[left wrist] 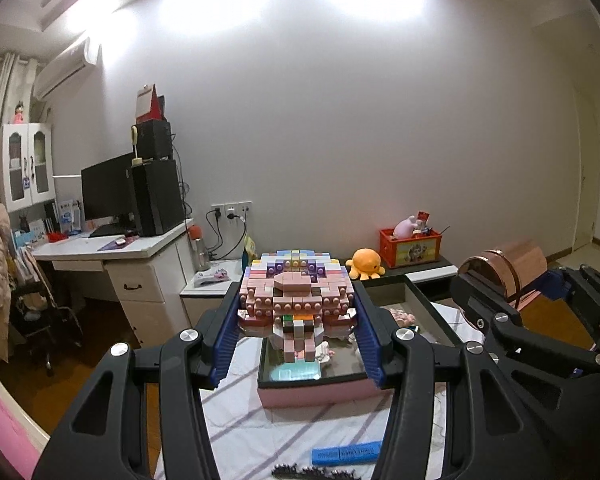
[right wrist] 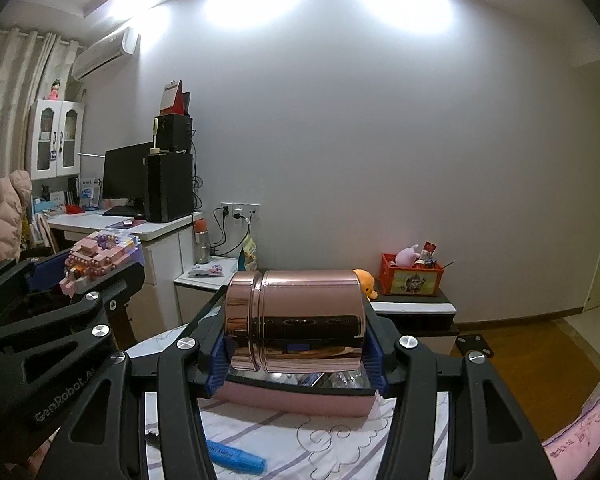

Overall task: Organize rigid objects
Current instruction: 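Carry the pink block figure and copper cylinder into the pink box and release both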

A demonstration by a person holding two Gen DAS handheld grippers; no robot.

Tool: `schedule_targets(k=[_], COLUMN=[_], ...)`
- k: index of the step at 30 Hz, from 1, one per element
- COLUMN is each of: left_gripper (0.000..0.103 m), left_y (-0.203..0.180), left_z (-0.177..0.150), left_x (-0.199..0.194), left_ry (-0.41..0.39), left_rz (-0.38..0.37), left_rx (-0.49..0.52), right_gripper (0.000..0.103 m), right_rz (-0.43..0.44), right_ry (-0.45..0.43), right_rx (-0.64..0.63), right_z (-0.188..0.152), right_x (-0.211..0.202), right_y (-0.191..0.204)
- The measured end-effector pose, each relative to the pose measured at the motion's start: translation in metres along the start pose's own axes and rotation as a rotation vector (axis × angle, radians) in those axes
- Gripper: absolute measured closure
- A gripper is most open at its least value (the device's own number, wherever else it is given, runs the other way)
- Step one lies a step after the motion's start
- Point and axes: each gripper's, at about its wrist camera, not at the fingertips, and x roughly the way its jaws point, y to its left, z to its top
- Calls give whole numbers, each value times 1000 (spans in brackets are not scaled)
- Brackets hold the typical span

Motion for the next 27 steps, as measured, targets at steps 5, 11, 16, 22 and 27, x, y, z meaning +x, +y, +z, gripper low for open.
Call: schedule_targets(k=[5,11,16,22,27], left_gripper=[50,50,50,50,50], left_y=[-4,-11,-12,-16,-25], left_z=[5,5,-9,-43,-61], left_x=[33,93,159,220,242], left_ry=[13,75,209,388,459], left_rz=[1,-26,-88,-135,-136], left_rx=[35,64,63,52,73], right_gripper=[48,48,48,48,48], right_rz=[-13,-28,-14,5,2], right_ry=[8,60,157,331,426], right_rx=[-25,-50,-61,-68,-60], right_z=[4,4,-9,-38,-59], right_x=[22,74,128,193,220], right_y=[-1,-8,-18,-25,-32])
